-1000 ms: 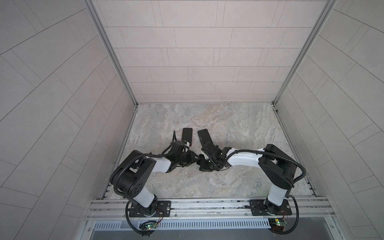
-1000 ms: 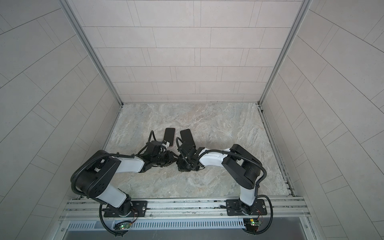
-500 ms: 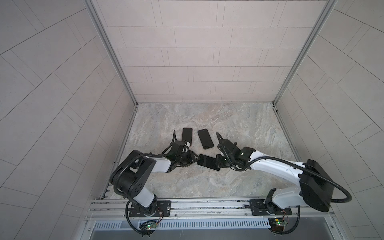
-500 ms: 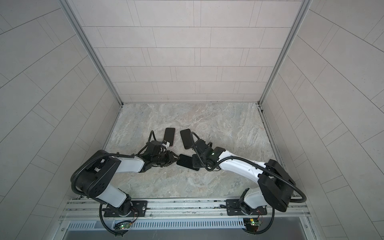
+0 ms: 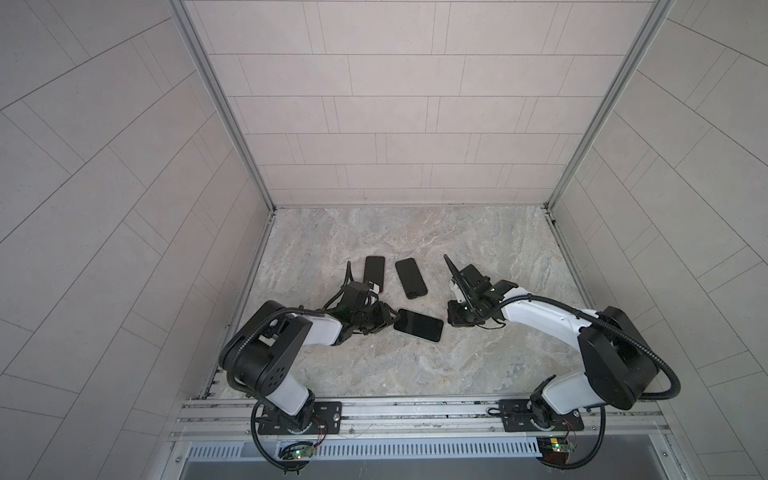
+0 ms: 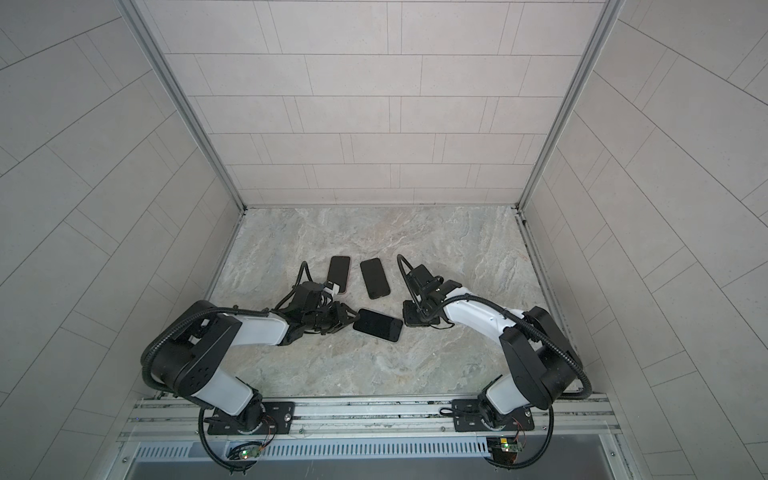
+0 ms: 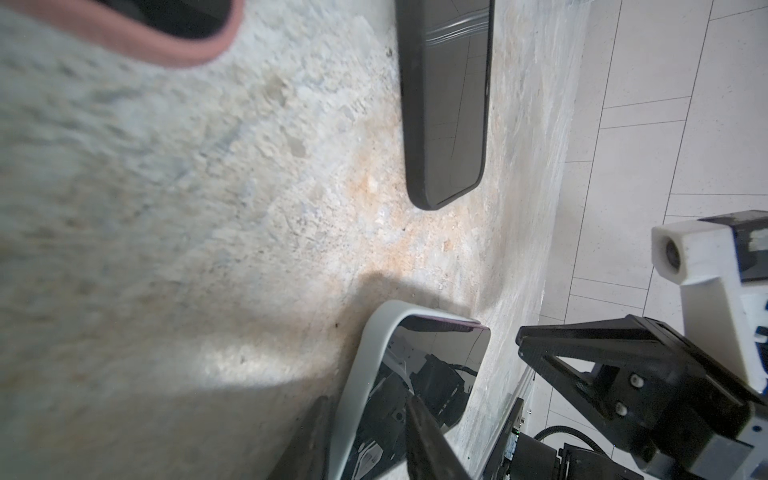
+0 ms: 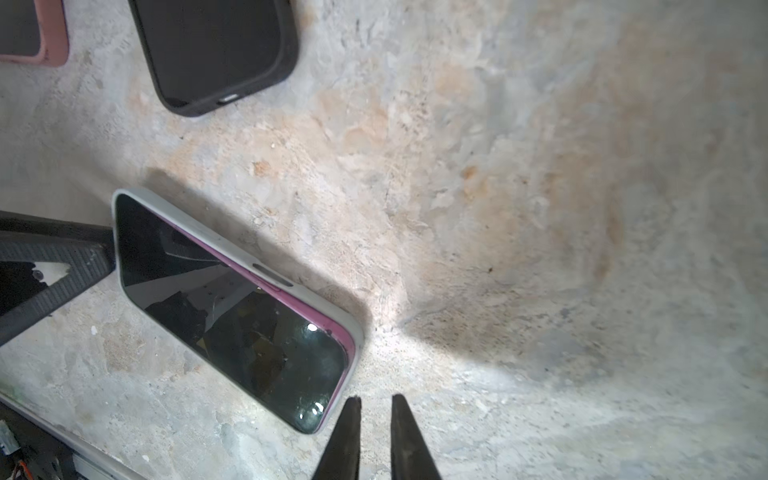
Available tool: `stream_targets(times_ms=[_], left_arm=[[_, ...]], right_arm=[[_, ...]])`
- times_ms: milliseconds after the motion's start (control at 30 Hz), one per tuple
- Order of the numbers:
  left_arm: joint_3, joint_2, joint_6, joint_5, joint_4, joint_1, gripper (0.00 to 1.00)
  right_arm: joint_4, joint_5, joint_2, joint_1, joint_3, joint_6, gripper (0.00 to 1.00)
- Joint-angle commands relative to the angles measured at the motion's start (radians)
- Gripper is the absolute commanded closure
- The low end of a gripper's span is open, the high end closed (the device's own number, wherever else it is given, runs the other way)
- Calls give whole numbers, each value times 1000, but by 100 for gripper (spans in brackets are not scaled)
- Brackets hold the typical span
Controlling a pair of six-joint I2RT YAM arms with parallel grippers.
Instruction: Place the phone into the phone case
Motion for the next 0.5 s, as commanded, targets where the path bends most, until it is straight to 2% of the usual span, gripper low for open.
stream_targets(times_ms=[0,467], left_arm=[[-7,-14,3,-1,-7,-6,63],[2,-2,3,4,-7,-7,63]], right_arm=[[15,-39,26,2,16,-31,82],[26,-75,71,2,38,-48,86]])
